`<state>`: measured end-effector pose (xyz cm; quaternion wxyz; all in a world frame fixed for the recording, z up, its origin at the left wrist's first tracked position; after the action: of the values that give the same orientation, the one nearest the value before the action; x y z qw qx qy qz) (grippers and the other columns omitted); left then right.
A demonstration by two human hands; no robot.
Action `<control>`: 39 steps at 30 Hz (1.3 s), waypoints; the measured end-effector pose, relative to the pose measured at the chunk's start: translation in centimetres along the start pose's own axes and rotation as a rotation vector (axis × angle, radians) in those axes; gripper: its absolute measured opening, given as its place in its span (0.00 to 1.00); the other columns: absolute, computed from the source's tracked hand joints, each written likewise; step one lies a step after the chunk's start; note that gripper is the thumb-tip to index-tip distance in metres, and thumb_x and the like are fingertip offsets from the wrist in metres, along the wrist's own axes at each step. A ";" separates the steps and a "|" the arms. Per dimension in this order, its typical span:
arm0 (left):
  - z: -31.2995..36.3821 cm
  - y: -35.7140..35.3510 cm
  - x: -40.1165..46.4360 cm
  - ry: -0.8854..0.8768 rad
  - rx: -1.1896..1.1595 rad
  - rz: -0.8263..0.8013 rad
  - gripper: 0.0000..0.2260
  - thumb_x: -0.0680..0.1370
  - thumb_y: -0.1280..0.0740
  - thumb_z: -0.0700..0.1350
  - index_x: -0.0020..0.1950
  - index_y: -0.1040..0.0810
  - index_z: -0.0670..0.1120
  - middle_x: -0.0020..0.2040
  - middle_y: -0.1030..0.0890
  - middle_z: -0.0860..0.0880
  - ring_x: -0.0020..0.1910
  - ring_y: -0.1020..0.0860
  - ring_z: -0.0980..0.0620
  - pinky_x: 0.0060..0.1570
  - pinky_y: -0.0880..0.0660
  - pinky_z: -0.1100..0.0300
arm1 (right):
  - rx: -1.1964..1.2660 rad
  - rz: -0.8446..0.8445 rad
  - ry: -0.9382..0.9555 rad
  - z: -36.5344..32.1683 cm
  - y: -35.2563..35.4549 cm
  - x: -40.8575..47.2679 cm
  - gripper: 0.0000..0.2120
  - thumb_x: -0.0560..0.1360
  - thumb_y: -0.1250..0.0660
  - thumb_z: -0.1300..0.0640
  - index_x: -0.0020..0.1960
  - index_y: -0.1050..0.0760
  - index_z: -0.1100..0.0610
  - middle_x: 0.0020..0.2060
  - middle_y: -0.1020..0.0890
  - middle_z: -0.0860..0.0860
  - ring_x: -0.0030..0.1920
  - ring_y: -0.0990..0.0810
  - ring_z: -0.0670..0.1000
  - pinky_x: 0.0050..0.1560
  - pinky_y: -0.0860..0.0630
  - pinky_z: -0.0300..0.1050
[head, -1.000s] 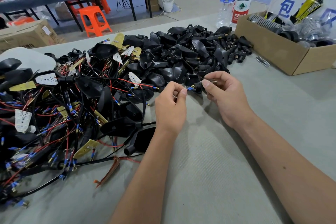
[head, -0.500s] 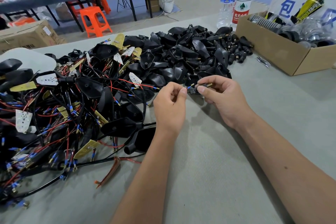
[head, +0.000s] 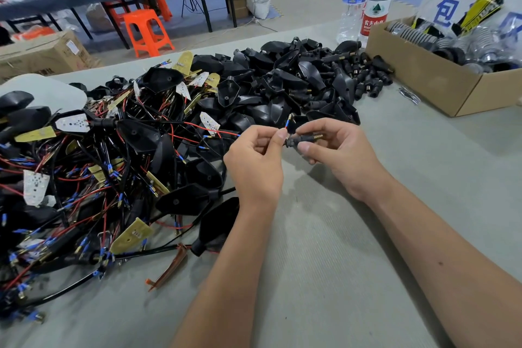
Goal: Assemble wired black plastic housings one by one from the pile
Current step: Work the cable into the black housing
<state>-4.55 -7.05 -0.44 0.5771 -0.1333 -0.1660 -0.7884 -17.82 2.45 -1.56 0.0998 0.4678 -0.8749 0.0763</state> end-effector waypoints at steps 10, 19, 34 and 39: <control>1.4 0.9 1.7 -0.242 0.386 -0.217 0.13 0.79 0.40 0.33 0.49 0.20 0.48 0.47 0.22 0.48 0.41 0.20 0.44 0.44 0.21 0.44 | -0.019 0.033 -0.045 0.3 0.2 0.1 0.07 0.75 0.24 0.64 0.48 0.16 0.54 0.37 0.18 0.54 0.35 0.25 0.50 0.37 0.26 0.41; -0.4 2.2 2.9 0.037 0.273 -0.515 0.07 0.74 0.26 0.39 0.39 0.16 0.50 0.30 0.16 0.47 0.33 0.15 0.50 0.43 0.16 0.51 | 0.039 0.149 -0.032 0.6 0.5 0.4 0.11 0.73 0.24 0.69 0.51 0.22 0.61 0.43 0.17 0.61 0.37 0.22 0.48 0.37 0.23 0.36; -1.3 2.1 3.0 0.078 0.272 -0.569 0.06 0.77 0.27 0.39 0.41 0.16 0.46 0.32 0.23 0.35 0.32 0.27 0.47 0.38 0.28 0.53 | 0.114 0.048 -0.059 0.7 0.3 0.7 0.09 0.79 0.33 0.69 0.56 0.17 0.62 0.45 0.17 0.63 0.40 0.25 0.55 0.40 0.26 0.37; -1.0 1.7 2.8 0.061 0.292 -0.529 0.06 0.76 0.26 0.40 0.40 0.15 0.47 0.26 0.26 0.50 0.27 0.31 0.56 0.33 0.34 0.63 | 0.086 0.065 -0.029 0.6 -0.2 0.4 0.05 0.78 0.30 0.69 0.54 0.21 0.64 0.37 0.16 0.58 0.33 0.21 0.49 0.38 0.22 0.39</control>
<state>-3.80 -10.30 -0.03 0.3694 0.0228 -0.2894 -0.8828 -17.92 1.86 -2.06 0.0645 0.4440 -0.8869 0.1101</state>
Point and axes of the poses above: each hand's wrist, its own x-axis towards the middle knuckle, its own y-axis out of the back of the hand, z = x × y, the point moved 3 cm from there along x, towards the middle knuckle
